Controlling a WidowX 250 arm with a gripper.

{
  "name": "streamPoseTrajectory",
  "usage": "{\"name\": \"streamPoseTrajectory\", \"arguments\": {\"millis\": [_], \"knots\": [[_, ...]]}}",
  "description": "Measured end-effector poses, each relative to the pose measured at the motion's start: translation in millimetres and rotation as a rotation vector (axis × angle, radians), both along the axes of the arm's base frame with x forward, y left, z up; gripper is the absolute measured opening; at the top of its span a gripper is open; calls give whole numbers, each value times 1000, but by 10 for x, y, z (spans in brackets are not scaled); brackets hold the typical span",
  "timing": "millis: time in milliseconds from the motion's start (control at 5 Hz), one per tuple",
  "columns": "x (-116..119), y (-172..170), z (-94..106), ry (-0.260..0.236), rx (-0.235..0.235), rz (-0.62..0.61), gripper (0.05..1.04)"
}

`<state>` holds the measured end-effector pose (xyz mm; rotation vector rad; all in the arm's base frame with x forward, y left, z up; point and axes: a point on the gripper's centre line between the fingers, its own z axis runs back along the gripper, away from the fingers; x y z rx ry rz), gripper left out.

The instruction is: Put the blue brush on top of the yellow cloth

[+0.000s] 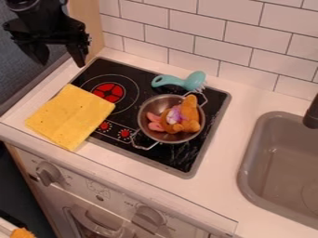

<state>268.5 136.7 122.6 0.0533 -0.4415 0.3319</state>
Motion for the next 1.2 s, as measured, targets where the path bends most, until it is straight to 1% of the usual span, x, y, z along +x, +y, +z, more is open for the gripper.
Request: {"name": "streamPoseTrajectory", "arguments": {"millis": [200, 400, 600, 800, 1000, 1200], "knots": [[-18, -10, -70, 23, -9, -2, 1000], [24, -91, -79, 41, 24, -64, 1000], [33, -114, -79, 42, 24, -76, 1000], [82, -244, -80, 33, -12, -75, 1000], [202, -293, -150, 58, -23, -184, 1000], [404, -198, -114, 56, 43, -310, 1000]]}}
